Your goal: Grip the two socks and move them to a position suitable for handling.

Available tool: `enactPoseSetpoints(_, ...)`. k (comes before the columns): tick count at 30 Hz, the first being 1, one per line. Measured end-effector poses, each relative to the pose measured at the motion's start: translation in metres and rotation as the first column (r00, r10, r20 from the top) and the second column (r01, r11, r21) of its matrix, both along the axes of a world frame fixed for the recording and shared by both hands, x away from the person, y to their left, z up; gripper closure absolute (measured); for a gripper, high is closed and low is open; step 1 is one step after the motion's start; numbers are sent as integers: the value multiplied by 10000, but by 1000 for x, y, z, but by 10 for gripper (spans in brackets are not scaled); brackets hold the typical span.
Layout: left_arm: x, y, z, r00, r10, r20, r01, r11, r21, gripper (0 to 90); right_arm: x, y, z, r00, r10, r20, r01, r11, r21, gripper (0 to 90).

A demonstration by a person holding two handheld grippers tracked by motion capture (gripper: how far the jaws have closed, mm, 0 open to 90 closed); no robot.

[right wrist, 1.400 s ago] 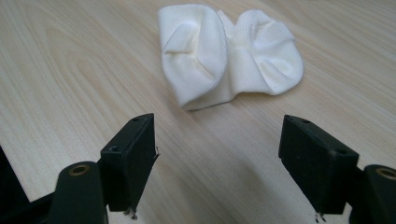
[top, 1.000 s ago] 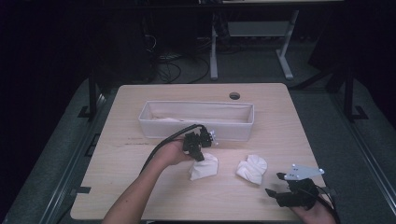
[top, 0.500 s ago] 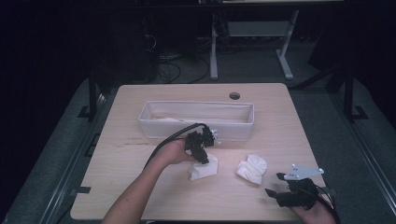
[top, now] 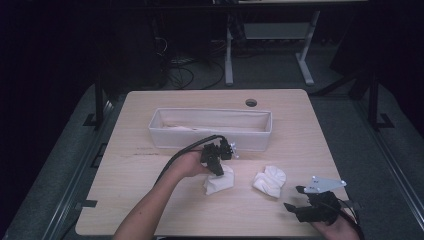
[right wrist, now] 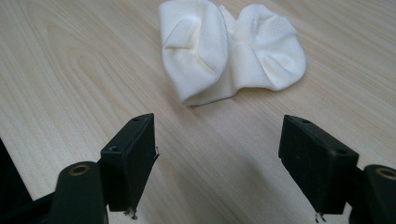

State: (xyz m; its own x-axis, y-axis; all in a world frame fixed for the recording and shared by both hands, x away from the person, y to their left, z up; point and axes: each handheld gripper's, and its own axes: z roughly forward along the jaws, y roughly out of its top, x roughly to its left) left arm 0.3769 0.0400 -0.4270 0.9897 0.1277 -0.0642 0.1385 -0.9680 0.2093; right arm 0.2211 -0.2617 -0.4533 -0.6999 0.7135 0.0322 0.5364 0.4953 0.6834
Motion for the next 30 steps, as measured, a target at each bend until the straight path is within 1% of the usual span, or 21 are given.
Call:
enactPoseSetpoints(3,0,0,0,10000,-68,35,68,10000,-26,868,0,0,0,10000,-1,-10,1,10000,79,266)
enactPoseSetpoints(5,0,1,1,10000,-44,-16,44,10000,-31,870,0,0,0,10000,-5,-13,5,10000,75,266)
enactPoseSetpoints(6,0,1,3,9999,-108,24,108,9999,-36,871,0,0,0,10000,0,-11,0,10000,80,266)
enactPoseSetpoints(7,0,2,5,10000,-46,55,46,10000,-58,871,0,0,0,10000,0,-11,0,10000,80,266)
enactPoseSetpoints(10,-1,3,9,9998,-71,172,73,9999,-82,871,0,0,0,10000,-5,-7,5,10000,75,266)
enactPoseSetpoints(17,-6,4,23,9983,-314,485,320,9994,-134,874,-1,1,1,9999,74,133,-76,9999,81,266)
enactPoseSetpoints(18,-7,3,25,9978,-347,571,357,9992,-165,875,-1,1,1,9999,67,126,-68,9999,92,266)
enactPoseSetpoints(21,-10,3,29,9971,-380,656,400,9988,-289,875,-1,1,1,9999,74,127,-75,10000,61,266)
enactPoseSetpoints(22,-11,3,30,9964,-475,701,491,9986,-217,875,-1,1,1,9999,66,117,-67,10000,69,266)
enactPoseSetpoints(25,-15,2,33,9956,-565,752,581,9981,-193,875,-1,1,1,9999,56,108,-56,10000,58,266)
enactPoseSetpoints(30,-29,-3,36,9913,-841,1013,855,9963,-102,873,-1,2,1,10000,45,85,-45,10000,44,266)
